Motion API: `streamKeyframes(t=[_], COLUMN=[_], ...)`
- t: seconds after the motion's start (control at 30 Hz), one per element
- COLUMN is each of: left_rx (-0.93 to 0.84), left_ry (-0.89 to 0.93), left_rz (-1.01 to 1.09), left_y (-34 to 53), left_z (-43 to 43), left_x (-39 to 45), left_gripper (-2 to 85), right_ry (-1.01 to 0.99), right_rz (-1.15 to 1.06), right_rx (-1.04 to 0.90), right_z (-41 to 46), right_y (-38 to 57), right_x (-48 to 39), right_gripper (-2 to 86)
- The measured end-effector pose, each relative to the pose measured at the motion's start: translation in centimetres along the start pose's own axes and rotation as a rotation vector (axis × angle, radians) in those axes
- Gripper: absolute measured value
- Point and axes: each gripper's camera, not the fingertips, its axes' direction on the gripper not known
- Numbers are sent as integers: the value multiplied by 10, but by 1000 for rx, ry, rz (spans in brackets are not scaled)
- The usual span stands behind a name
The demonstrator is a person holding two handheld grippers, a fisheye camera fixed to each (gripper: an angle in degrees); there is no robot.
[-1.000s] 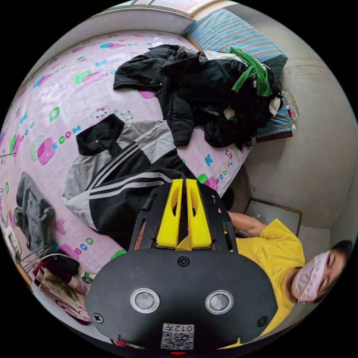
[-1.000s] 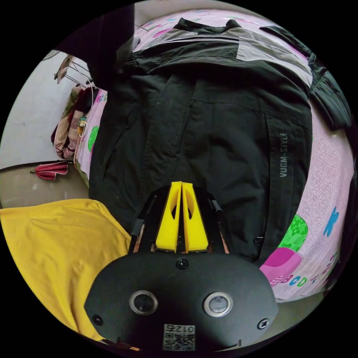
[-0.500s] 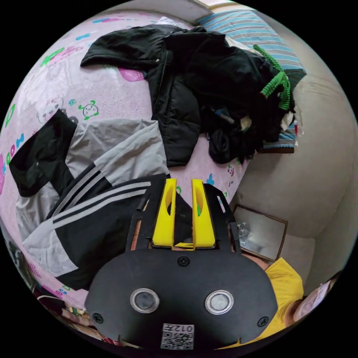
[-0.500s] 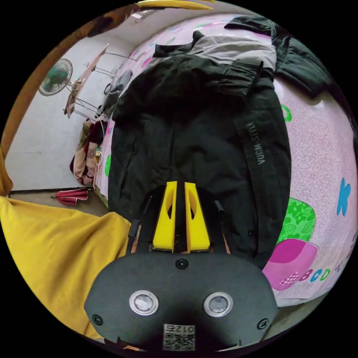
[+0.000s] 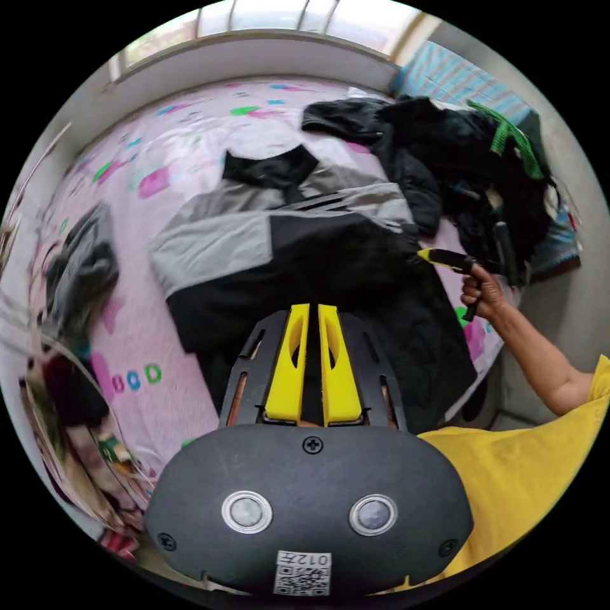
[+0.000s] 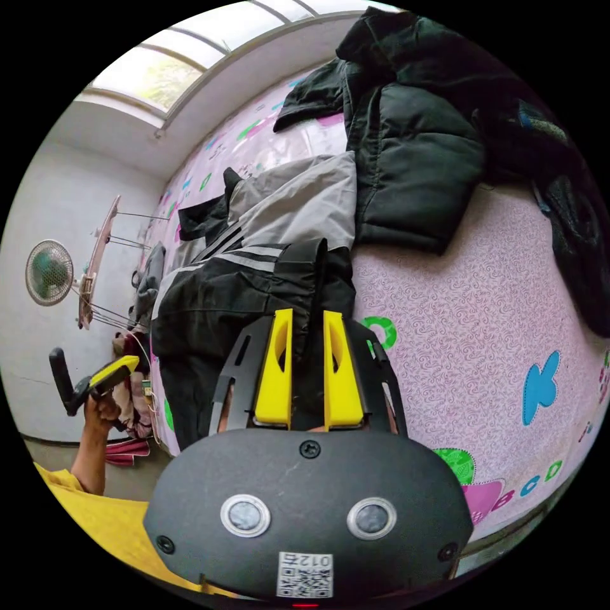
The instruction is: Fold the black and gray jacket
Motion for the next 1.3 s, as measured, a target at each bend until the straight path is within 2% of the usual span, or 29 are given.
streamKeyframes(t=[0.1, 0.33, 0.47, 0.6, 0.77, 0.87, 0.93, 1.03, 1.17, 1.27, 1.3], left_rx=[-1, 94, 19, -12, 59, -7, -37, -37, 77, 166, 171], left_ry=[-10, -91, -106, -106, -60, -48, -58, -28, -70, -95, -94], left_rz=[-127, -170, -196, -201, -194, -163, -175, -211, -164, -104, -82], left_y=[35, 30, 22, 29, 41, 45, 53, 63, 72, 52, 35], left_z=[9, 14, 44, 61, 46, 62, 78, 79, 38, 14, 16], left_x=[-30, -45, -49, -45, -34, -22, -18, -19, -5, 9, 14], left_gripper=[3, 2, 2, 3, 3, 3, 3, 3, 3, 3, 3], right_ry=[-1, -47, -95, -7, -53, -21, 9, 155, 186, 211, 209], right_rz=[-2, 39, 93, 2, -132, -211, -185, -142, -105, -189, -251], right_rx=[-58, 6, -103, -63, 37, 36, -25, -111, 21, 141, 125], right_z=[4, -31, -7, -13, -56, -63, -44, -9, -28, -46, -40], right_y=[-14, -35, -55, -68, -106, -124, -129, -126, -114, -109, -112], right_x=[3, 9, 17, -5, -33, -46, -41, -35, -43, -78, -98], right_gripper=[65, 50, 68, 35, 18, 15, 15, 13, 15, 11, 9])
